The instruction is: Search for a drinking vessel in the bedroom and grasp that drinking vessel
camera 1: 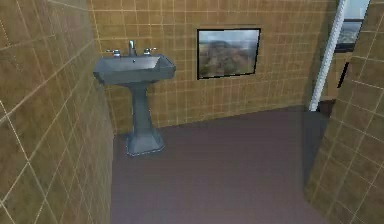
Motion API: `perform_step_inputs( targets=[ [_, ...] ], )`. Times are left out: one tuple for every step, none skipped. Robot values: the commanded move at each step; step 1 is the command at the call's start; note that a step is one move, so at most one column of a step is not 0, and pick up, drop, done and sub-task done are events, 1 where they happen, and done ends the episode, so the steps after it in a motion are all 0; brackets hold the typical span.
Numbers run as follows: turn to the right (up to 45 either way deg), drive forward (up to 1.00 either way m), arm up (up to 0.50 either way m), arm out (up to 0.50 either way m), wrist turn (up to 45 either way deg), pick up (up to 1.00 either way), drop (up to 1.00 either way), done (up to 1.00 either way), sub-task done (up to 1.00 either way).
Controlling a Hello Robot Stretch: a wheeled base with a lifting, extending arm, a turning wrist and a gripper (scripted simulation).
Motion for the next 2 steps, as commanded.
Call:
perform_step_inputs(
  targets=[
    [27.0, 0.0, 0.0, 0.0, 0.0, 0.0, 0.0, 0.0, 0.0],
    [0.0, 1.0, 0.0, 0.0, 0.0, 0.0, 0.0, 0.0, 0.0]
  ],
)
